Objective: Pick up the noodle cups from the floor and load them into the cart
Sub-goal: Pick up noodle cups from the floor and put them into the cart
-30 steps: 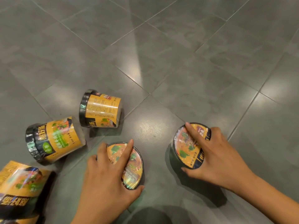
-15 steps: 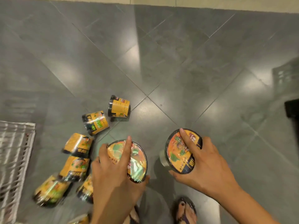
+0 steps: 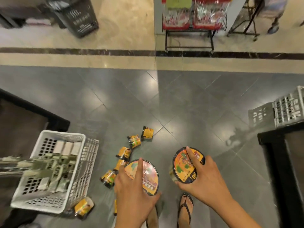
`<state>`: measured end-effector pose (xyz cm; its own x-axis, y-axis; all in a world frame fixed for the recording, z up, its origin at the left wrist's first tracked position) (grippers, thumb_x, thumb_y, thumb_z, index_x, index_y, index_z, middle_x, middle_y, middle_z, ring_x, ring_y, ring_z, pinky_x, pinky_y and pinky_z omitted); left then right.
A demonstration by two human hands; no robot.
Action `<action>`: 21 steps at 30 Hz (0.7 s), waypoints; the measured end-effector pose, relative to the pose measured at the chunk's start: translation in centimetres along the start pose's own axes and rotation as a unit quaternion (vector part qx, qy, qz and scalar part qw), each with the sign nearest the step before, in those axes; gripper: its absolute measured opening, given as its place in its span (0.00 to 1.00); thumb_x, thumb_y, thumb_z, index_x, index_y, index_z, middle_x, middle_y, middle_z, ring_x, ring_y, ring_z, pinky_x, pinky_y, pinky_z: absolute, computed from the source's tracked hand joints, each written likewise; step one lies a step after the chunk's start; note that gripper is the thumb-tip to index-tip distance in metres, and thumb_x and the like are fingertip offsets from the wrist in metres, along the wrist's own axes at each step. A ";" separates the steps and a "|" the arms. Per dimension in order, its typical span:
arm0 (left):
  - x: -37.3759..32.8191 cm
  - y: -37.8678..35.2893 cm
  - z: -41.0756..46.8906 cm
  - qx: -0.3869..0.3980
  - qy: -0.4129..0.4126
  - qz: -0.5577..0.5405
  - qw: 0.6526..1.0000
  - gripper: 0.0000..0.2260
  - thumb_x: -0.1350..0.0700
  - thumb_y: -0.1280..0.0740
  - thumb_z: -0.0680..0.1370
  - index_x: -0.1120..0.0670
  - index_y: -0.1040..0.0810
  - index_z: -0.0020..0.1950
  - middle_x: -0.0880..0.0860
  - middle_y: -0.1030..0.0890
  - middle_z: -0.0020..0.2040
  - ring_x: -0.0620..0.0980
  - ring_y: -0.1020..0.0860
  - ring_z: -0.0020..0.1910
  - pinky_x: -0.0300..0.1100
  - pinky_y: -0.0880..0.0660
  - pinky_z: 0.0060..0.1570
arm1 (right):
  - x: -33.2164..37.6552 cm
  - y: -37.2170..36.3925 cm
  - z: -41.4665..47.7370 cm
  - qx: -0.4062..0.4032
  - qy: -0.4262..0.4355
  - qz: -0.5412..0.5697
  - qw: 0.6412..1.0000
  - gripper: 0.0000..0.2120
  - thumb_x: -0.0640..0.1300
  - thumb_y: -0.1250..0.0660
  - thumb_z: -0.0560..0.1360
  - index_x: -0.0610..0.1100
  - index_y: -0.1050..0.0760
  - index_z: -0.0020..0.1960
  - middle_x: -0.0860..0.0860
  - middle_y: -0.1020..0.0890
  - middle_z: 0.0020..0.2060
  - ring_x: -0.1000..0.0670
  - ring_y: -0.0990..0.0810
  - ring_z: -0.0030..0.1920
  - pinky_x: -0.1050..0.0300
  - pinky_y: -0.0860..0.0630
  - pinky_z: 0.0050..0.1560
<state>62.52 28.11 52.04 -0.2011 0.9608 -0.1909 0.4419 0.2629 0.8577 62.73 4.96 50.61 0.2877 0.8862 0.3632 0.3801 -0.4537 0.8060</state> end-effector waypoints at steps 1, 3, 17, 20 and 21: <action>0.1 1.5 -1.4 -0.009 0.000 -0.004 1.000 0.54 0.26 0.34 0.61 0.34 0.68 0.74 0.57 0.53 0.73 0.58 0.46 0.71 0.49 0.41 0.70 | 0.9 1.1 -1.4 -0.008 0.000 0.004 1.000 0.52 0.79 0.40 0.57 0.71 0.62 0.73 0.51 0.38 0.52 0.49 0.32 0.58 0.57 0.27 0.58; 0.7 3.7 -4.1 -0.022 0.010 -0.029 0.999 0.54 0.26 0.32 0.61 0.33 0.65 0.75 0.57 0.54 0.74 0.59 0.48 0.73 0.53 0.40 0.69 | 2.3 2.9 -4.0 -0.021 -0.005 0.013 1.000 0.51 0.79 0.41 0.56 0.69 0.60 0.74 0.51 0.38 0.51 0.48 0.30 0.57 0.57 0.26 0.56; 4.5 7.4 -18.0 -0.115 0.124 -0.051 0.984 0.51 0.25 0.35 0.64 0.33 0.67 0.74 0.59 0.51 0.73 0.61 0.42 0.69 0.48 0.37 0.66 | 6.0 4.9 -12.7 0.030 0.076 0.019 0.996 0.52 0.79 0.38 0.58 0.69 0.60 0.74 0.51 0.38 0.51 0.48 0.27 0.56 0.60 0.28 0.50; 4.0 6.4 -20.5 -0.135 0.179 -0.072 0.972 0.51 0.26 0.34 0.64 0.34 0.66 0.75 0.60 0.51 0.74 0.62 0.43 0.70 0.48 0.37 0.67 | 6.3 5.7 -13.2 0.047 0.127 -0.003 0.991 0.53 0.80 0.40 0.56 0.70 0.60 0.74 0.51 0.37 0.52 0.48 0.27 0.57 0.58 0.26 0.52; 3.8 6.2 -21.3 -0.146 0.194 -0.080 0.967 0.51 0.26 0.34 0.64 0.34 0.66 0.75 0.59 0.51 0.74 0.62 0.43 0.70 0.49 0.37 0.67 | 6.4 5.9 -13.4 0.053 0.144 -0.010 0.988 0.53 0.81 0.41 0.55 0.70 0.61 0.73 0.52 0.37 0.53 0.49 0.27 0.57 0.58 0.26 0.52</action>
<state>45.85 31.50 66.80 -0.5852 0.7889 -0.1877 0.1241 0.3159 0.9407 55.05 9.20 63.94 0.0227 0.8782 0.4778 0.4774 -0.4294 0.7666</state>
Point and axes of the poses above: each hand's wrist, its own z-axis towards the middle knuckle, its own y-axis out of the back of the hand, x = y × z, the point moved 9 cm from there along z, towards the middle knuckle
